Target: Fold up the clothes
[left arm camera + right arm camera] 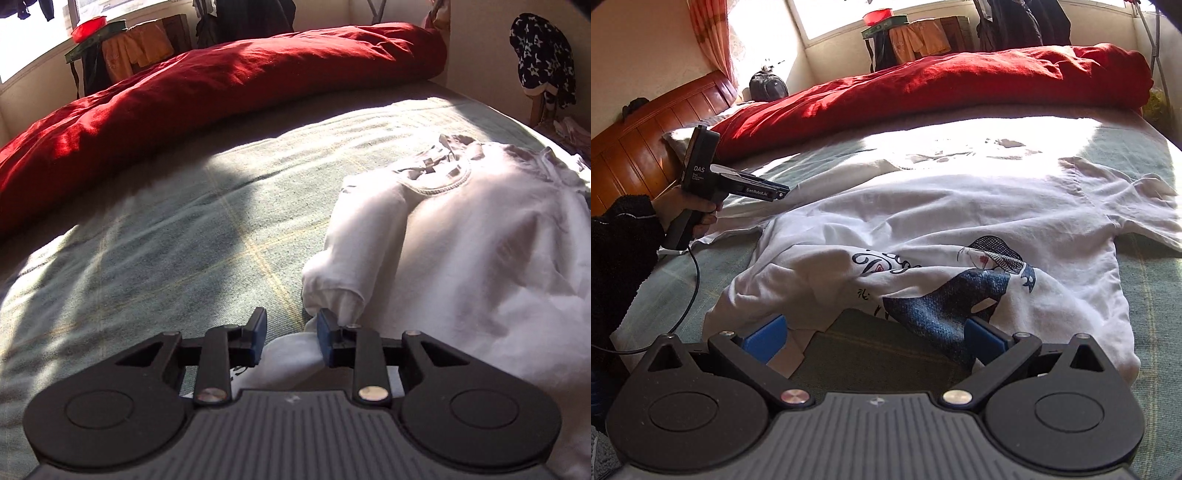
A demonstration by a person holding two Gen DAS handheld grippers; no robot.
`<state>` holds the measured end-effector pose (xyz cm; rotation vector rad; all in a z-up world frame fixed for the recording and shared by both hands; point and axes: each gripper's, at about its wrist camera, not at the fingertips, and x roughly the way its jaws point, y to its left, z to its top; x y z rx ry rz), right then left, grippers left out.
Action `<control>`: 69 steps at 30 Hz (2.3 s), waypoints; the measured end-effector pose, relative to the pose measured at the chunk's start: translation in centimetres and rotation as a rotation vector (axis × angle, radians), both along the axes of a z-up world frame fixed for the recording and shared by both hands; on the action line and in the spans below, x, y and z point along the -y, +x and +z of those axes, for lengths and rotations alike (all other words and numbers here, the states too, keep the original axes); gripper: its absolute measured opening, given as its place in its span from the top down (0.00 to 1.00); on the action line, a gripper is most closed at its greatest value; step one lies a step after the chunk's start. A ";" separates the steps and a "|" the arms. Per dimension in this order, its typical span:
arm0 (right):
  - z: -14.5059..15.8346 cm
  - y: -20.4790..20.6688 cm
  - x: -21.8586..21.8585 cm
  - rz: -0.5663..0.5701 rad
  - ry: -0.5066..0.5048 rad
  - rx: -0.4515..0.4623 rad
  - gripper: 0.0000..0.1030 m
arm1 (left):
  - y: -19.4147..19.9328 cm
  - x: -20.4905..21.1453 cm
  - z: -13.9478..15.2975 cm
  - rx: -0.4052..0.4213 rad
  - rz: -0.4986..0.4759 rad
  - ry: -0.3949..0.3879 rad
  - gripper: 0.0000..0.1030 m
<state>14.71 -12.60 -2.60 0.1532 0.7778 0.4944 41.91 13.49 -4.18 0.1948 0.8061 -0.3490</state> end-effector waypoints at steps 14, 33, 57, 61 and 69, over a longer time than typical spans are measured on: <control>-0.8 0.4 0.6 -0.025 0.015 -0.016 0.00 | -0.5 2.8 -1.9 -0.022 -0.020 0.001 0.78; -1.0 0.3 1.4 -0.044 0.027 -0.020 0.00 | 7.3 1.4 -0.6 0.099 0.213 0.094 0.99; 0.0 0.0 0.3 -0.012 0.011 0.003 0.00 | 0.3 -9.0 1.3 0.013 0.248 -0.092 0.68; -0.4 0.3 0.5 -0.016 0.022 -0.011 0.00 | -0.7 -9.5 -0.6 -0.029 0.214 -0.034 0.64; -0.5 0.6 0.1 -0.018 0.020 -0.017 0.00 | -1.6 -9.4 -1.8 -0.048 0.165 -0.006 0.61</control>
